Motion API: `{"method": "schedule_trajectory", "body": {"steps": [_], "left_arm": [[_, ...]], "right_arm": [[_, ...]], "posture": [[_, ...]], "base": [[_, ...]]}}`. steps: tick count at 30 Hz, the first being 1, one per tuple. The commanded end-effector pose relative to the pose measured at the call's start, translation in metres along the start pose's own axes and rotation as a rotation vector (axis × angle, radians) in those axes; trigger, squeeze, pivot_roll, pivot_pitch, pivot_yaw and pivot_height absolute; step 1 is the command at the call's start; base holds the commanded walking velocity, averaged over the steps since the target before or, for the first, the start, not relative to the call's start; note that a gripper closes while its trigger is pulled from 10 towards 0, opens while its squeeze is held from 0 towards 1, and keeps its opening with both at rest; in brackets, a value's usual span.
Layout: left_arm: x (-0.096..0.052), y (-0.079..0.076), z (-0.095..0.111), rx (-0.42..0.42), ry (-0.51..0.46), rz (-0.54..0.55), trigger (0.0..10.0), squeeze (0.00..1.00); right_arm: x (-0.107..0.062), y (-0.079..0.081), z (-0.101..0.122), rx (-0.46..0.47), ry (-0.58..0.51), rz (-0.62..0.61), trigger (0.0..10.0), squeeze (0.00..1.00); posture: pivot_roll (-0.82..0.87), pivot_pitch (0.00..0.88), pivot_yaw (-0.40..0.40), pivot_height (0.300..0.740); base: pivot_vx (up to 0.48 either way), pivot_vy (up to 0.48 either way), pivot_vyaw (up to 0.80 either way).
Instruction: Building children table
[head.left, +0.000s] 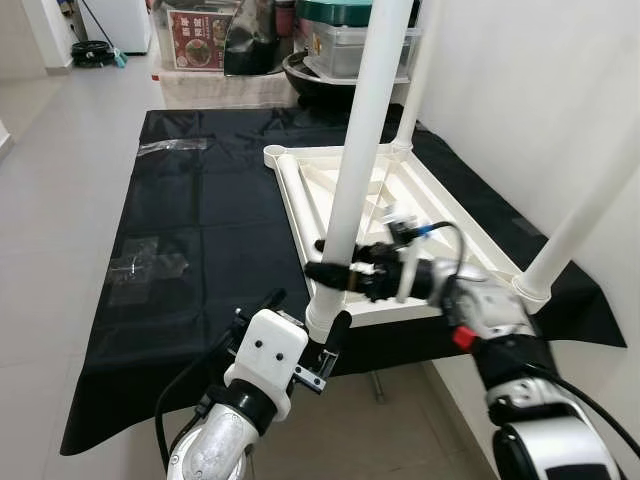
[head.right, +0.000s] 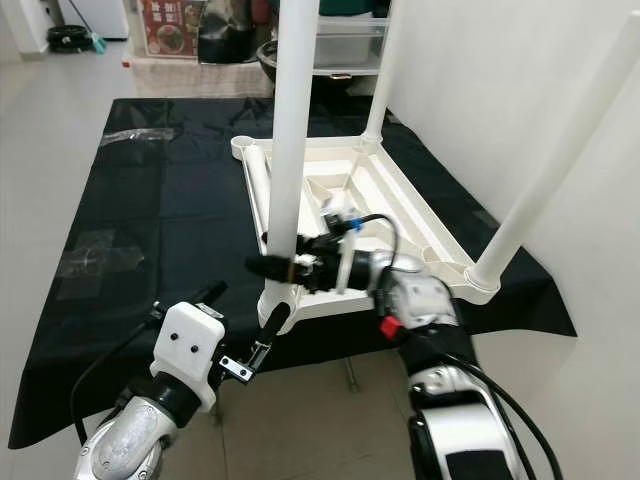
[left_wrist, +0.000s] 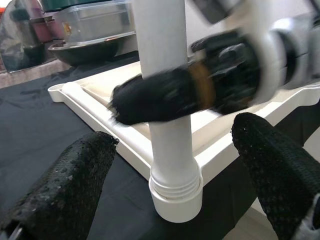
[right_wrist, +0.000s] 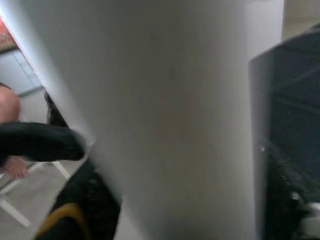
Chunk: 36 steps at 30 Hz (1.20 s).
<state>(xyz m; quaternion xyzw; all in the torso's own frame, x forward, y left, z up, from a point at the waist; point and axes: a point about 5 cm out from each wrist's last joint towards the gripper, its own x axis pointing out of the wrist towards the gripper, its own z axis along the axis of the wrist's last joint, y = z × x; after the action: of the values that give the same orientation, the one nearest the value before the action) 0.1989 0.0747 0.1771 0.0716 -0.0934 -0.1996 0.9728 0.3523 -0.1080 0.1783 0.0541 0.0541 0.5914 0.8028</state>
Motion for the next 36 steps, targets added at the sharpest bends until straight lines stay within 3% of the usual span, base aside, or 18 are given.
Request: {"method": "schedule_trajectory", "body": {"steps": [1,5,6,12,13,14,15,16,17,18,19,25,26,27,31,32,34,36], "left_arm": [[-0.001,0.000,-0.004,0.009,0.019,-0.002,10.0,0.00],[-0.001,0.000,-0.004,0.009,0.020,0.000,10.0,0.00],[-0.001,-0.001,-0.004,0.008,0.020,-0.001,10.0,0.00],[-0.001,-0.001,-0.004,0.007,0.020,-0.003,10.0,0.00],[-0.001,-0.001,-0.004,0.007,0.021,-0.002,10.0,0.00],[-0.001,-0.001,-0.004,0.007,0.021,-0.002,10.0,0.00],[-0.001,-0.001,-0.005,0.007,0.021,-0.003,10.0,0.00],[-0.001,-0.001,-0.005,0.007,0.021,-0.003,10.0,0.00],[-0.001,-0.002,-0.005,0.006,0.021,-0.006,10.0,0.00],[-0.001,-0.002,-0.005,0.006,0.021,-0.006,10.0,0.00],[-0.001,-0.003,-0.005,0.005,0.020,-0.009,10.0,0.00],[-0.001,-0.004,-0.005,0.005,0.021,-0.014,10.0,0.00],[-0.001,-0.005,-0.006,0.005,0.023,-0.015,10.0,0.00],[-0.001,-0.004,-0.006,0.006,0.023,-0.014,10.0,0.00],[-0.001,-0.004,-0.006,0.006,0.021,-0.011,10.0,0.00],[0.000,-0.004,-0.006,0.006,0.019,-0.010,10.0,0.00],[0.000,-0.003,-0.006,0.007,0.019,-0.009,10.0,0.00],[0.000,-0.003,-0.006,0.007,0.018,-0.008,10.0,0.00]], "right_arm": [[0.007,-0.004,-0.001,-0.039,0.005,-0.057,0.4,0.00],[0.011,-0.011,0.002,-0.063,-0.046,-0.217,0.0,0.00],[0.008,-0.019,0.008,-0.031,-0.120,-0.379,0.0,0.00],[-0.002,-0.031,0.009,-0.007,-0.161,-0.679,0.0,0.00],[-0.011,-0.038,0.006,0.011,-0.148,-0.869,0.0,0.00],[-0.011,-0.038,0.006,0.011,-0.148,-0.869,0.0,0.00],[-0.022,-0.043,0.001,0.023,-0.116,-1.059,0.0,0.00],[-0.022,-0.043,0.001,0.023,-0.116,-1.059,0.0,0.00],[-0.034,-0.045,-0.005,0.062,-0.094,-1.251,0.0,0.00],[-0.034,-0.045,-0.005,0.062,-0.094,-1.251,0.0,0.00],[-0.040,-0.043,-0.011,0.104,-0.086,-1.392,0.0,0.00],[-0.026,-0.031,-0.014,0.184,-0.113,-1.444,0.0,0.00],[-0.020,-0.030,-0.013,0.191,-0.121,-1.420,3.5,0.00],[-0.010,-0.031,-0.007,0.152,-0.169,-1.308,10.0,1.00],[0.000,-0.032,0.004,0.084,-0.250,-1.148,10.0,1.00],[0.003,-0.031,0.011,0.037,-0.282,-1.034,10.0,0.00],[0.003,-0.031,0.015,0.011,-0.296,-0.971,10.0,0.00],[0.004,-0.026,0.023,-0.015,-0.293,-0.700,10.0,0.00]], "posture": [[0.15,0.038,-0.100,0.740],[0.15,0.036,-0.099,0.740],[0.15,0.032,-0.097,0.740],[0.15,0.028,-0.098,0.740],[0.14,0.027,-0.092,0.740],[0.14,0.027,-0.092,0.740],[0.14,0.026,-0.093,0.740],[0.14,0.026,-0.093,0.740],[0.14,0.023,-0.090,0.740],[0.14,0.023,-0.090,0.740],[0.14,0.020,-0.092,0.740],[0.14,0.015,-0.094,0.740],[0.14,0.015,-0.094,0.740],[0.14,0.011,-0.094,0.740],[0.14,0.007,-0.096,0.740],[0.14,0.003,-0.097,0.740],[0.14,0.003,-0.097,0.740],[0.14,0.000,-0.092,0.740]], "base": [[0.000,0.000,0.00],[0.000,0.000,0.00],[0.000,0.000,0.00],[0.000,0.000,0.00],[0.000,0.000,0.00],[0.000,0.000,0.00],[0.000,0.000,0.00],[0.000,0.000,0.00],[0.000,0.000,0.00],[0.000,0.000,0.00],[0.000,0.000,0.00],[0.000,0.000,0.00],[0.000,0.000,0.00],[0.000,0.000,0.00],[0.000,0.000,0.00],[0.000,0.000,0.00],[0.000,0.000,0.00],[0.000,0.000,0.00]]}}
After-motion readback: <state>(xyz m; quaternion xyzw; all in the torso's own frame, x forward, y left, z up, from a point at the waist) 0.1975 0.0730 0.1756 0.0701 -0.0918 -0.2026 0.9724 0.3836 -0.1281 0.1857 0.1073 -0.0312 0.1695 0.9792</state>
